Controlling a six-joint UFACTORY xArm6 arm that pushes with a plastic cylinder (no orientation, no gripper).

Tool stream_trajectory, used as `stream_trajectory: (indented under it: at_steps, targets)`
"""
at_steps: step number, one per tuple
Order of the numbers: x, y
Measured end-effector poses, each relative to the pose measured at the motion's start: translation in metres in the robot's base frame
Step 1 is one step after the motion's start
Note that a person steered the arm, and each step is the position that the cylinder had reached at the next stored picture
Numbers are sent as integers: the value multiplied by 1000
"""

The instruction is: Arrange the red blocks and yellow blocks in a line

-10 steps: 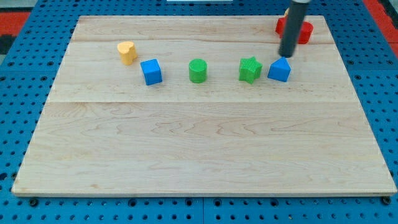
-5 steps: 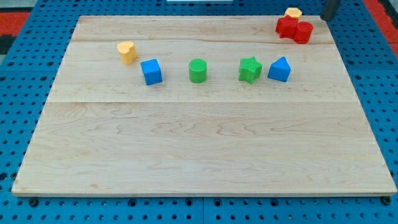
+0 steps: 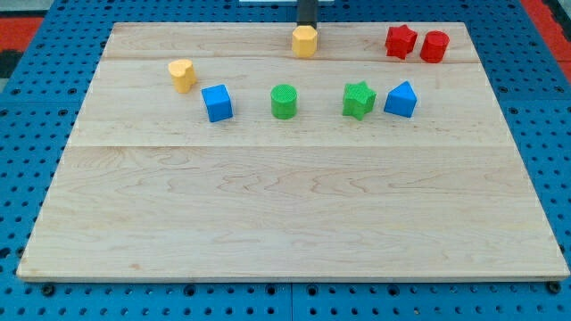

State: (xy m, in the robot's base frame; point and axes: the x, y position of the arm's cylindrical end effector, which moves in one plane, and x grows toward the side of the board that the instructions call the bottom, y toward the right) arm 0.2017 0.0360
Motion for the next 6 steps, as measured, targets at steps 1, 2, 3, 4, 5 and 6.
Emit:
stream_trajectory:
  at_steps: [1, 2, 3, 4, 5, 6]
  targets:
    - [-10, 12]
    - [-8, 69]
    - [-10, 103]
    - [5, 171]
    - [13, 205]
    - [13, 199]
